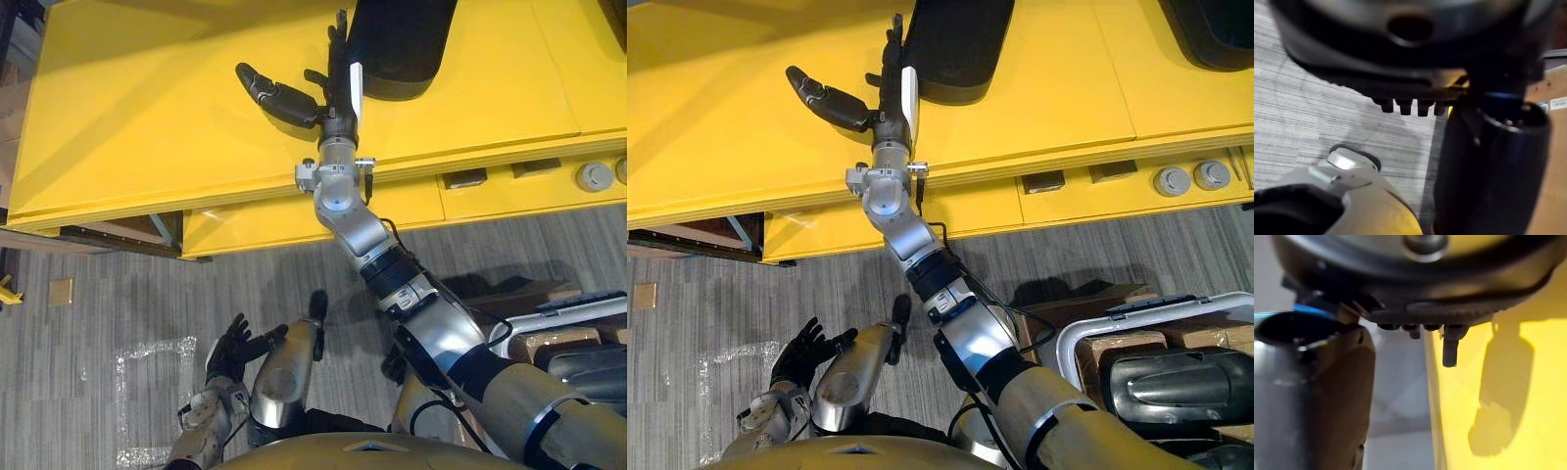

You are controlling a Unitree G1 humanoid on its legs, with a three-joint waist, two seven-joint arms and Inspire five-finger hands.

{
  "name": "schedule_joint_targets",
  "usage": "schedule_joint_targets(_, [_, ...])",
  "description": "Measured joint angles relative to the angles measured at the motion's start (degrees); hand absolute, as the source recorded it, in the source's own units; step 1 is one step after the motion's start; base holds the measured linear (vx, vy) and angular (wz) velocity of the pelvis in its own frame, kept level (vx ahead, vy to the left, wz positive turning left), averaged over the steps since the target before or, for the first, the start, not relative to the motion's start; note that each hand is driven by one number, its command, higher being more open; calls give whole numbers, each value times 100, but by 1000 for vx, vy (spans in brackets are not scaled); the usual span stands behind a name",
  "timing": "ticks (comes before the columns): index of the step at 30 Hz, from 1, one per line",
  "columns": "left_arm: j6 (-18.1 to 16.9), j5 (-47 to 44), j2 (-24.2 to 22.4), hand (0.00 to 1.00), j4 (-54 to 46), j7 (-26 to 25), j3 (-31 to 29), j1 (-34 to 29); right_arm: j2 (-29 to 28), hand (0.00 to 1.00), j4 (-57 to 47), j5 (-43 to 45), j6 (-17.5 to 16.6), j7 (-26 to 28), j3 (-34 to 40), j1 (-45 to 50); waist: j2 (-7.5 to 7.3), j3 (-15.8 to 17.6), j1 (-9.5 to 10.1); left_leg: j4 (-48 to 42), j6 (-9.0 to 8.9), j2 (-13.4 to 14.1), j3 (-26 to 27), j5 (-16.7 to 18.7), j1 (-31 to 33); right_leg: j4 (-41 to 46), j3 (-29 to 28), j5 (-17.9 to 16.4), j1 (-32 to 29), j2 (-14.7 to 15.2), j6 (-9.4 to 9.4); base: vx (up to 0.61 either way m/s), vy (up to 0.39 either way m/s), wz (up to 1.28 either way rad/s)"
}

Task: Walk over and take three plastic housings, then place them on the shelf

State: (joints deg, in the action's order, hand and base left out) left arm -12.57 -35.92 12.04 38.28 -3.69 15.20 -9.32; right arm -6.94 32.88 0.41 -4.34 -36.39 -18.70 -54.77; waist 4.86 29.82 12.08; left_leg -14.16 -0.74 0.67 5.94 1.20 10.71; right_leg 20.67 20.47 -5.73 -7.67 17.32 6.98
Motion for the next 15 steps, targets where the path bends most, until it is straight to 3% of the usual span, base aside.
schedule_joint_targets(5, [7, 32, 109, 100, 1, 6, 0, -9, 4, 100, -25, 3, 168, 10, 12, 3, -152, 5, -69, 105, 26, -2, 69, -17, -140, -212, -43, 122, 139, -41, 21, -2, 23, -7])
schedule_joint_targets(15, [69, 63, 190, 100, 28, 7, -3, -16, 144, 100, -195, 3, 578, -43, 247, 55, -262, -5, -171, 352, 60, -28, 158, -66, -440, -424, -82, 209, 376, -59, 54, 1, 3, -4])
